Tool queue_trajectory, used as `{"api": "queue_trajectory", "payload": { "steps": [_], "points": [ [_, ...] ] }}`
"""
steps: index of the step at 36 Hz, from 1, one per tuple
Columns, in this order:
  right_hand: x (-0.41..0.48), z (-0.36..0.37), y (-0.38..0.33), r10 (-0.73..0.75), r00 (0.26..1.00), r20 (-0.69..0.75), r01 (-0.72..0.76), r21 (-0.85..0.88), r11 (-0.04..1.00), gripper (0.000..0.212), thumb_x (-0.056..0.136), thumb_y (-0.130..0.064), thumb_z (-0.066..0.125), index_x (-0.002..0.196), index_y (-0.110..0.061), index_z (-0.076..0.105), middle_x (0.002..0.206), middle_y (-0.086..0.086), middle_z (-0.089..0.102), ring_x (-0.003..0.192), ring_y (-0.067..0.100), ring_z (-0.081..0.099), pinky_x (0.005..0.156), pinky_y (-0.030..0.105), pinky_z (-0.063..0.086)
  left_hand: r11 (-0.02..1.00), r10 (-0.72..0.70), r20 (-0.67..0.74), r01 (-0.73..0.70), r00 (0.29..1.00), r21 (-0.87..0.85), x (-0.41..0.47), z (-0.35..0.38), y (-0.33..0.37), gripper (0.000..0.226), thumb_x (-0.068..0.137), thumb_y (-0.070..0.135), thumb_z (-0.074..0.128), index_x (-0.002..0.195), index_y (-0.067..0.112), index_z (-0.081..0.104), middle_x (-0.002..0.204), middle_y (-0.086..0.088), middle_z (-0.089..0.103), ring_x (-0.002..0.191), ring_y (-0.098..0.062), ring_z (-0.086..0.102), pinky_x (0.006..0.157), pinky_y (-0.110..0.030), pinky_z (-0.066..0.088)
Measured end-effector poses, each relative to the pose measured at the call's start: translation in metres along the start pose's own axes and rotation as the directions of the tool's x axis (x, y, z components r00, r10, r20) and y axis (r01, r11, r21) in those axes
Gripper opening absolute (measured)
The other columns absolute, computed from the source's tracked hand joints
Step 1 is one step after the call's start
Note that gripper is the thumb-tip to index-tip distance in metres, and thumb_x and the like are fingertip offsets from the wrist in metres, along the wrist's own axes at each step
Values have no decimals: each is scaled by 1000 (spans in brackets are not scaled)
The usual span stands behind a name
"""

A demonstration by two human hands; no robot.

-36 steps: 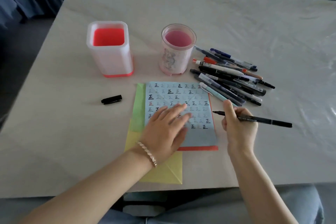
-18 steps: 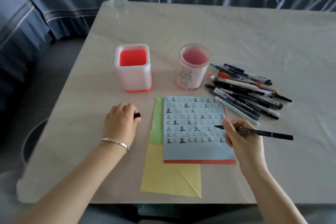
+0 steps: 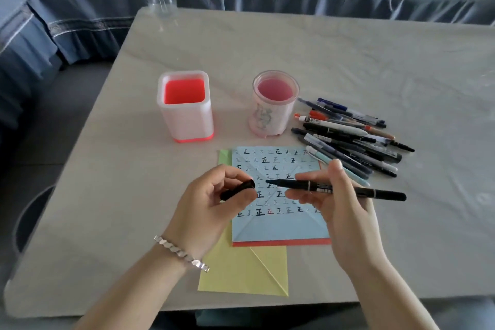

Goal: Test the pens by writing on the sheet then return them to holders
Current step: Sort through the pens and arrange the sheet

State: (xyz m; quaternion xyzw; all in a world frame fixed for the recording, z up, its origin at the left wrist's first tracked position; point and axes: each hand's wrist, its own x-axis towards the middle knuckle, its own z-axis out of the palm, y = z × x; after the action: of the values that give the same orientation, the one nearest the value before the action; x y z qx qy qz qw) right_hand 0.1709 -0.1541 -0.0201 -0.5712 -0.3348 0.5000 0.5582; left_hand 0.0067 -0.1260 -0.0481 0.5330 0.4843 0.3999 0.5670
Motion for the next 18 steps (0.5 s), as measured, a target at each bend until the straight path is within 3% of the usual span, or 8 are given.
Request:
{"api": "queue_trajectory", "payload": {
  "steps": [3,6,9,15,18],
  "points": [
    [-2,2,-2,-5,1000,10,5,-18,1000,43,75,-44,42,52,-22,70,65,2,71,62,20,67,63,22,49,999,-1,27,0,1000,35,-2,1,-2,22,61,41,77,80,34,67,74,3,70,68,-9,63,62,-20,48],
    [-4,3,-2,25,1000,-3,-25,-20,999,44,76,-45,43,53,-20,71,64,3,71,59,21,66,54,14,48,999,-2,32,1,999,38,-3,3,0,20,63,28,71,82,33,67,72,6,69,64,-6,60,62,-19,45],
    [-5,1,-1,32,999,-10,-32,-40,999,44,76,-45,43,54,-19,71,64,4,71,60,21,65,54,12,47,999,8,51,-11,999,47,-4,6,2,23,62,28,71,84,33,66,71,9,69,63,-3,59,60,-16,44],
    [-4,0,3,15,999,47,-11,-85,996,44,75,-47,44,60,-17,73,65,7,71,64,21,65,61,18,48,990,46,64,-54,997,127,-7,10,4,19,66,28,67,82,38,65,77,9,69,71,-13,62,66,-24,48],
    [-2,3,5,2,996,88,5,-82,997,36,85,-32,54,55,-13,63,54,5,62,53,16,58,59,24,47,973,70,134,-97,989,210,-6,14,7,11,74,26,71,81,31,66,79,14,67,73,-10,62,69,-21,48]
  ]
}}
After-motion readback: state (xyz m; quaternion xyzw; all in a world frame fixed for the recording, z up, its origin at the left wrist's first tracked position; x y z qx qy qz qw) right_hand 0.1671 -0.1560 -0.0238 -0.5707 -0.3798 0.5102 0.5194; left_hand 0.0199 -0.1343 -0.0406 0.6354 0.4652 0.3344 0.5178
